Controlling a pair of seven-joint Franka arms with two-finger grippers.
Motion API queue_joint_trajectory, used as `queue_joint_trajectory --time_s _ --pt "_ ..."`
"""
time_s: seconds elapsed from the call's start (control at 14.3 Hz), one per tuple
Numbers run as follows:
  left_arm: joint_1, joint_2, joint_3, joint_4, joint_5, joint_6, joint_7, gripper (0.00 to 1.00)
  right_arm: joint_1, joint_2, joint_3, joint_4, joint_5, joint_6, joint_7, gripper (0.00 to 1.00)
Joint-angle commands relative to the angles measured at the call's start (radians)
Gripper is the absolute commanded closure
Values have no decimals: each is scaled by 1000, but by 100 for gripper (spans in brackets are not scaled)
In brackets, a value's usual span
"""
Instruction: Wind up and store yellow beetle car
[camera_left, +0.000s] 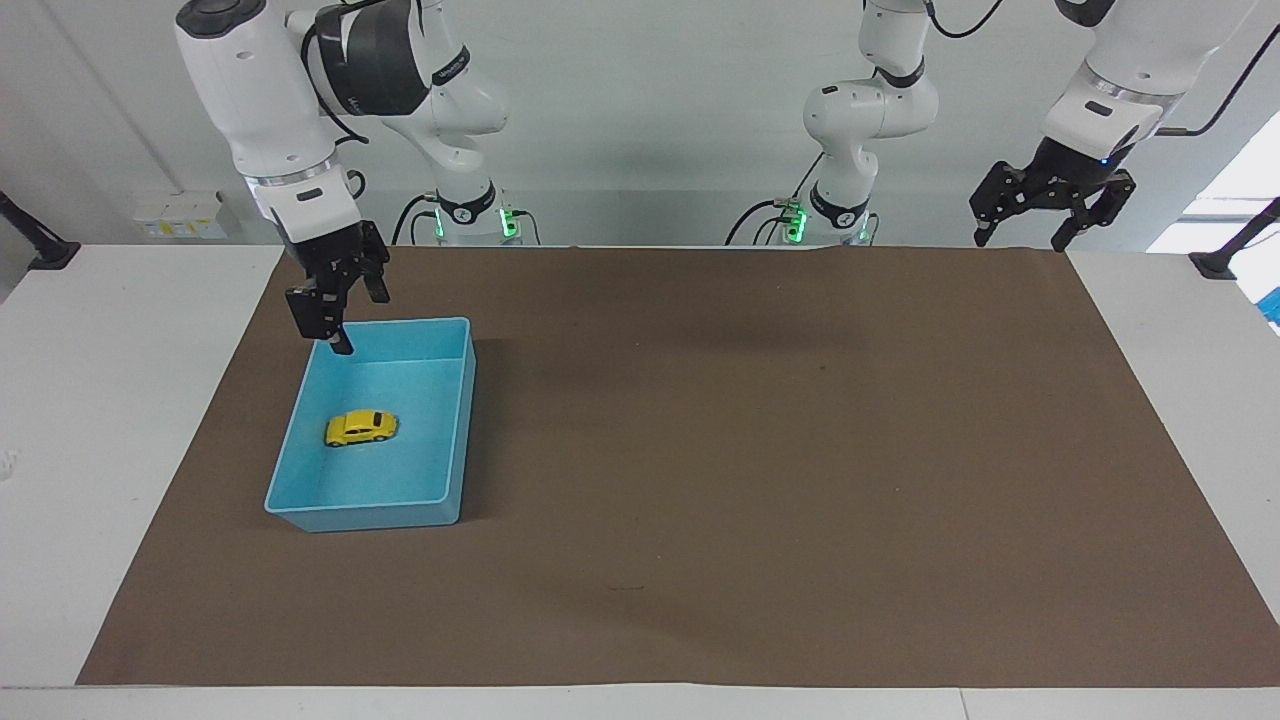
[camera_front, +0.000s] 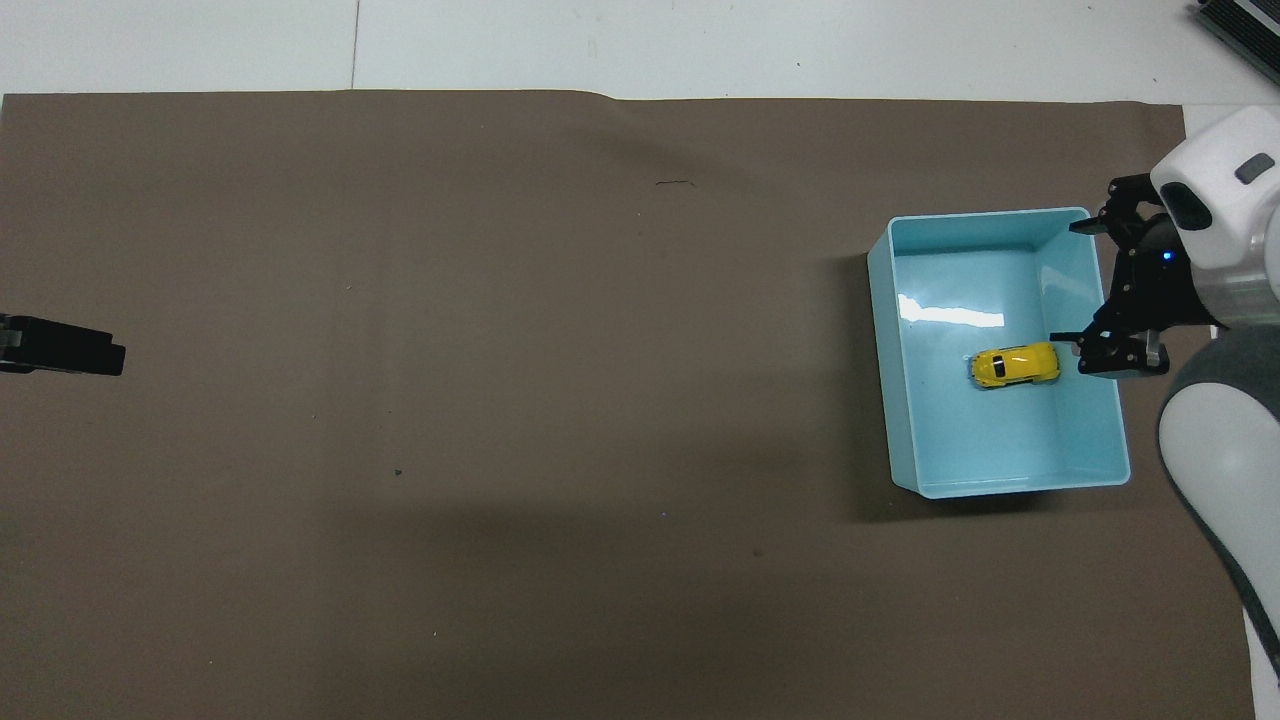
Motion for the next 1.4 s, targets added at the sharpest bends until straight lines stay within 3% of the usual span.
queue_joint_trajectory --time_s 0.0,0.49,0.91,1.19,1.33 --pt "16 -4 -6 2 -15 -7 -4 0 -6 -5 -9 44 5 -54 113 0" --pt "16 -4 -6 4 -15 -7 -4 0 53 -10 -61 50 18 -140 401 0" --pt "16 -4 -6 4 -15 -7 -4 0 53 4 -72 156 17 -290 871 0" --pt "16 -4 -6 4 -15 -7 -4 0 54 7 -86 177 9 -309 957 0" --pt "16 -4 -6 4 -15 -7 -4 0 60 19 -78 209 6 -345 1088 0"
